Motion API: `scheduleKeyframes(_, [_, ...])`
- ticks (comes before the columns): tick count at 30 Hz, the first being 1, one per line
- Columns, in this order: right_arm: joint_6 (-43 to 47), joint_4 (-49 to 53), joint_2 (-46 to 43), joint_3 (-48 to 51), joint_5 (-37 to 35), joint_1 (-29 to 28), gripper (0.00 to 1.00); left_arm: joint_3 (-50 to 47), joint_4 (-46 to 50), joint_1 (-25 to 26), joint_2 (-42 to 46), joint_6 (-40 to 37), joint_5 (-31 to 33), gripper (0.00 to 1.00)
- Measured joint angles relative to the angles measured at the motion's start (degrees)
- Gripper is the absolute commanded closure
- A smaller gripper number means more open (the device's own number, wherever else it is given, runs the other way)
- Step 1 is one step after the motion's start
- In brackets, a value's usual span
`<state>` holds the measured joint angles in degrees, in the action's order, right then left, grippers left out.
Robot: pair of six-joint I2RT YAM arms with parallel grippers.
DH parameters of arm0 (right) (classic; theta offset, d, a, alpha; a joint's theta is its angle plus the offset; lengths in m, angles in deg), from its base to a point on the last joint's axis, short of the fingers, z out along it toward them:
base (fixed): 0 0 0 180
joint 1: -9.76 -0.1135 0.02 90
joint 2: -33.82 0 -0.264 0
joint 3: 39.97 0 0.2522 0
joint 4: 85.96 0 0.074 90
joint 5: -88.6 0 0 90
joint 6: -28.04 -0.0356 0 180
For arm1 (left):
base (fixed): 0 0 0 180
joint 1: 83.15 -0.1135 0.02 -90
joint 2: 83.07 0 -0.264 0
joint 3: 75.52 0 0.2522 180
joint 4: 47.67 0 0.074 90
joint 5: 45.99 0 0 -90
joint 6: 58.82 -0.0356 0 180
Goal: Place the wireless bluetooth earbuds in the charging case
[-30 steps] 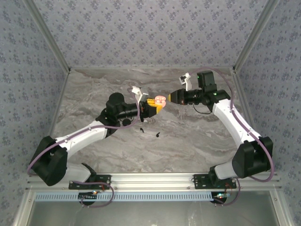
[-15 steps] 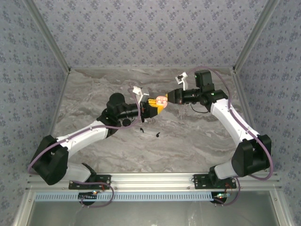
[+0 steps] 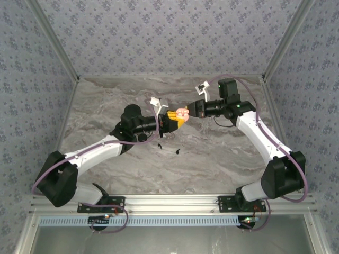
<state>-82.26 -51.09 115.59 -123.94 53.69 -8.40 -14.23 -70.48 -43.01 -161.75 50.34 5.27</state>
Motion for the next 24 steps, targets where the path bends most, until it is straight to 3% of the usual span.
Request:
scheduleKeyframes(15, [0.44, -1.79, -3.41, 1.31, -3.80, 0.46, 0.84, 0.00, -1.36, 0.15, -1.05, 2.01, 1.40, 0.80])
scheduleKeyframes(24, [2.14, 4.94, -4.28, 1.31, -17.70, 0.57, 0.83, 3.13, 8.87, -0.02, -3.10, 1.73, 8.50, 0.80])
